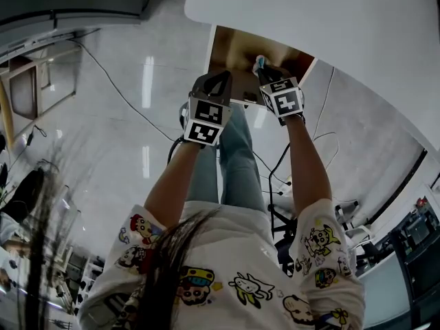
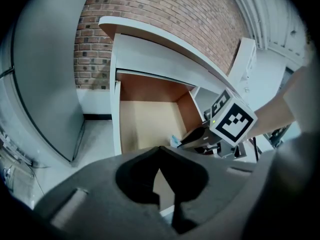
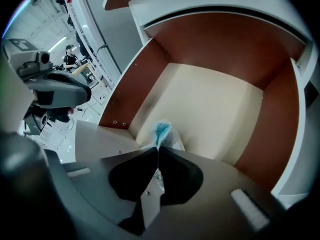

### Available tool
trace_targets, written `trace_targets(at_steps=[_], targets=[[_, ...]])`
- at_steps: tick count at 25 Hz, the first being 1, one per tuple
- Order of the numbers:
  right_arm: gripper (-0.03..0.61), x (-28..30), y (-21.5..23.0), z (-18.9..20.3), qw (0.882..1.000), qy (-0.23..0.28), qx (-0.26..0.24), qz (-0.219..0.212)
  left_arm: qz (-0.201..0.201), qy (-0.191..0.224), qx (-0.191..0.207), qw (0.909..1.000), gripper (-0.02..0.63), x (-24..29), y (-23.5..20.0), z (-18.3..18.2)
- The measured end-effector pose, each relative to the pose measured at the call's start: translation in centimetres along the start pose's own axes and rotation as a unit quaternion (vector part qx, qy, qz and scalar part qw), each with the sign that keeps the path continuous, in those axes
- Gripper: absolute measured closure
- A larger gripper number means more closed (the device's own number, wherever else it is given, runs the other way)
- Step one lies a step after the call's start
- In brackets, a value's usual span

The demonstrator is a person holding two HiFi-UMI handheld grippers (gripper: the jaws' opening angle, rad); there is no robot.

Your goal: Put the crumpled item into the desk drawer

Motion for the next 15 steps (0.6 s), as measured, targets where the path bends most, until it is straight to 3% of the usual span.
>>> trace_targets(at_steps=[8,15], targets=[[0.554,1.6,-0.3,0.3,0.999,-0.046,-0.004,-0.027,0.004,-0.007,-0.014,0.9999,0.617,0.7,0.0,0.6],[0.532,1.7,0.1,0.6,0.998,-0.05,0.012,-0.025,0.004,-0.011,-0.02,0.9997,0.617,1.1,0.0,1.0]])
Point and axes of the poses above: the fingertips, and each gripper's own axes: x forward along the fingers, y to its right, z out of its underside, the point moved 4 cm from there along -x, backward along the fingers, and after that the axes turned 4 degrees about -y, right-handed, at the moved point
